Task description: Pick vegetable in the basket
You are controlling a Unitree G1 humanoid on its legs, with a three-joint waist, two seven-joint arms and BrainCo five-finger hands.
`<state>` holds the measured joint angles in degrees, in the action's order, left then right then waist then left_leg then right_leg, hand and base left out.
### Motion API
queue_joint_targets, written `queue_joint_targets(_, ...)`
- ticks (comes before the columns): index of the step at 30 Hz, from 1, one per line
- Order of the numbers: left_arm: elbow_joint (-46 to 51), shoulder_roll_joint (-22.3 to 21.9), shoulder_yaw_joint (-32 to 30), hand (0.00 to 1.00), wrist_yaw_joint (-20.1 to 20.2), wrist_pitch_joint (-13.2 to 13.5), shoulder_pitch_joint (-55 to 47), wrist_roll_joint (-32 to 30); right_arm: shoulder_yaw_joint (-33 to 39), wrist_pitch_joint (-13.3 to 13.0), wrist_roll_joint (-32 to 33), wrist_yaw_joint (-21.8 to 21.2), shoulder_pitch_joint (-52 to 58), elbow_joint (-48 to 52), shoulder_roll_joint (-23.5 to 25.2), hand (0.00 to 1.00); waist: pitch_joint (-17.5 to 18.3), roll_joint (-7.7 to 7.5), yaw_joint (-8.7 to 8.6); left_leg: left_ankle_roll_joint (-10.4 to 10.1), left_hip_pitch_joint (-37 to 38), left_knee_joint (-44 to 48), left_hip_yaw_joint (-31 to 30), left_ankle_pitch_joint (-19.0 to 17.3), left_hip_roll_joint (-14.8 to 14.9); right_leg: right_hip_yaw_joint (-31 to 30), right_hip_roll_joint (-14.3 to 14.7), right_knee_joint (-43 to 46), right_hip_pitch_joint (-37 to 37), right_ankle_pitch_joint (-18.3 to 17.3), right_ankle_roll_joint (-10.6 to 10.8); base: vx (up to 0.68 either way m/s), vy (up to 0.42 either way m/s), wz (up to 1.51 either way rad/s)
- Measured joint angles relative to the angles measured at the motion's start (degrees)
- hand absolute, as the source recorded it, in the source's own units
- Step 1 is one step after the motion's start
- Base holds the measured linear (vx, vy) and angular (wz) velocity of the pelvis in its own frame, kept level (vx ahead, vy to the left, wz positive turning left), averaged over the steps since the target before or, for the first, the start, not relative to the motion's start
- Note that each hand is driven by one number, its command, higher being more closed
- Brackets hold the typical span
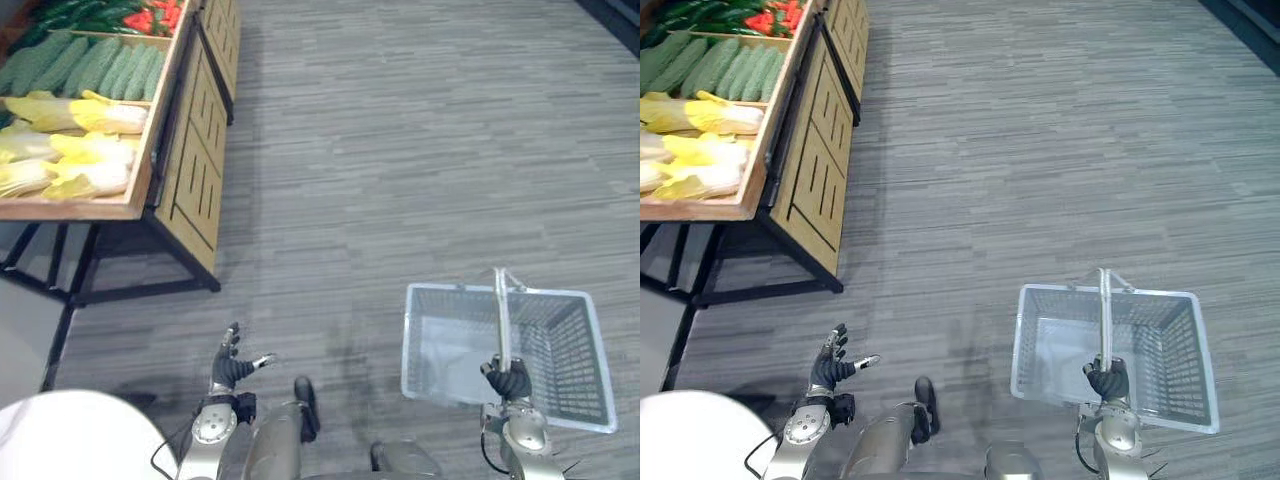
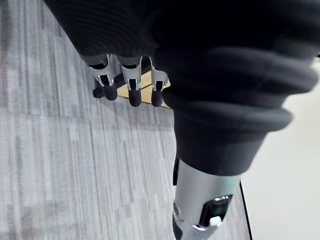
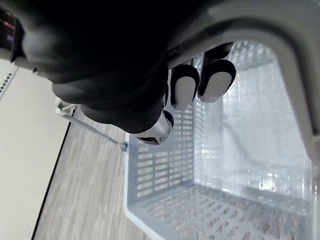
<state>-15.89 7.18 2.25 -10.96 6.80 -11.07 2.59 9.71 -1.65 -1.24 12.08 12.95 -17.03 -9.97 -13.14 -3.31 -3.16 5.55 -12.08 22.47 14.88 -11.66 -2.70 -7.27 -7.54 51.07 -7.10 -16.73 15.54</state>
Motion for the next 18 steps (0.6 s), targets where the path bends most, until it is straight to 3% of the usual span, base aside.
queue_joint_targets(1,0.77,0.03,-0.05,0.0,-0.92,-0.01,-0.12,-0.02,-0.29,0.18,-0.23,-0.03,0.02,-0.5,0.42,1.0,-0.2,0.36,-0.58,0.53,4.7,-1.07,-0.36,-2.12,-0.59,1.81,-0.96,8.37,-2.45,0.26,-2.82,0.76,0.165,0.04)
queue_joint_targets(2,1.33,-0.04,-0.01,0.0,-1.83,0.05,-0.07,-0.04,-0.91,0.18,-0.65,-0.15,0.0,-0.86,0.5,1.0,-0.6,1.32,-0.67,0.77,9.58,-3.43,-1.06,-3.09,-0.66,4.76,-1.49,11.27,-4.92,-0.87,-7.24,0.63,0.103,-0.06)
queue_joint_targets(4,1.82,-0.12,0.09,0.0,-2.56,0.07,0.52,-0.04,-1.7,0.1,-1.23,-1.04,-0.43,-0.77,0.51,1.0,-0.52,3.15,-0.78,0.88,15.42,-8.4,-3.77,-3.23,-0.33,8.47,-0.17,8.27,-10.23,-2.59,-10.91,0.6,0.035,-0.02)
queue_joint_targets(6,1.78,-0.22,0.07,0.0,-3.34,0.13,2.28,-0.02,-1.62,0.07,-1.53,-1.09,-0.86,-0.61,0.45,1.0,-1.05,4.25,-1.26,0.88,19.19,-10.58,-6.24,-3.23,0.44,8.57,2.48,-0.65,-14.91,-2.93,-11.78,0.66,-0.052,0.39)
queue_joint_targets(7,1.66,-0.23,0.03,0.0,-3.74,0.13,3.56,-0.02,-1.47,0.07,-1.54,-1.08,-1.36,-0.6,0.4,1.0,-1.24,4.41,-2.04,0.88,20.61,-10.55,-8.15,-3.23,0.96,7.04,3.77,-9.65,-17.36,-1.36,-11.05,0.74,-0.145,0.83)
queue_joint_targets(9,1.38,-0.32,0.7,0.0,-4.37,0.28,4.49,-0.06,-0.72,-0.03,-1.42,-0.86,-0.99,0.92,0.32,1.0,-1.15,4.24,-2.87,-1.39,23.38,-10.1,-10.82,-4.47,1.33,3.02,4.77,-26.99,-17.48,7.33,-10.47,0.78,-0.206,1.03)
queue_joint_targets(10,0.45,-0.8,1.01,0.0,-4.56,0.69,4.77,-0.9,-0.55,-0.39,-1.39,-0.55,0.74,2.38,-0.66,1.0,-1.25,4.29,-2.93,-6.08,26.21,-8.03,-13.1,-7.86,2.12,1.54,4.97,-28.68,-15.77,20.16,-12.91,0.55,-0.171,0.66)
queue_joint_targets(11,-0.51,-1.88,0.89,0.0,-4.77,0.59,5.01,-1.07,-0.46,-0.26,-1.4,-0.52,0.18,1.99,-1.54,1.0,-1.28,5.87,-2.28,-6.32,26.57,-6.8,-13.55,-8.15,4.12,2.77,6.02,-25.36,-16.01,17.97,-13.62,0.68,-0.214,0.7)
queue_joint_targets(12,-0.53,-2.47,0.69,0.0,-4.78,0.53,4.79,-1.1,-0.5,-0.19,-1.43,-0.51,-0.65,2.76,-1.25,1.0,-1.22,6.05,-2.4,-8.79,25.2,-2.03,-14.16,-6.28,4.87,4.39,5.59,-21.07,-16.11,13.41,-14.88,0.5,-0.185,0.41)
queue_joint_targets(13,-0.47,-3.08,0.54,0.0,-4.79,0.51,4.72,-1.12,-0.59,-0.19,-1.43,-0.58,-0.5,3.28,-1.15,1.0,-1.27,6.17,-2.48,-9.55,23.85,1.71,-14.61,-4.91,5.06,5.51,5.25,-20.04,-15.34,11.67,-15.52,0.73,-0.27,0.92)
queue_joint_targets(14,-0.14,-5.5,-0.39,0.0,-4.79,0.48,4.44,-1.17,-0.98,-0.02,-1.4,-0.81,0.31,3.99,-0.67,1.0,-1.66,6.69,-1.88,-11.26,18.55,16.24,-13.78,2.18,7.65,8.13,5.24,-20.93,-10.29,8.62,-16.65,0.59,-0.226,0.8)
queue_joint_targets(15,0.28,-6.18,-0.66,0.0,-4.8,0.49,3.97,-1.17,-1.33,0.14,-1.39,-0.8,0.45,4.52,-0.26,1.0,-1.82,6.59,-1.2,-11.65,16.31,22.12,-12.46,2.99,10.0,8.96,5.42,-22.21,-7.55,7.85,-17.28,0.56,-0.216,0.87)
queue_joint_targets(16,1.83,-6.5,-0.49,0.0,-4.81,0.47,2.41,-1.2,-1.73,0.18,-1.03,-0.79,1.96,5.74,1.01,1.0,-2.18,6.67,-0.39,-11.52,12.37,31.65,-8.07,2.56,14.72,11.53,5.97,-25.57,-1.75,7.41,-17.9,0.52,-0.221,0.76)
queue_joint_targets(17,3.23,-6.52,-0.45,0.0,-4.91,0.47,1.05,-1.23,-1.72,0.15,-0.78,-0.57,3.31,7.76,2.15,1.0,-2.28,6.25,0.28,-10.29,8.46,36.21,-3.6,1.76,18.07,13.46,5.92,-29.41,3.73,7.08,-18.36,0.58,-0.257,0.73)
queue_joint_targets(18,3.99,-6.51,-0.47,0.0,-5.17,0.47,0.83,-1.24,-1.67,0.08,-0.28,-0.43,3.93,8.68,2.33,1.0,-2.37,5.88,0.88,-9.68,6.89,36.56,-1.22,1.37,19.03,14.02,5.71,-31.26,5.89,6.88,-18.43,0.53,-0.205,0.68)
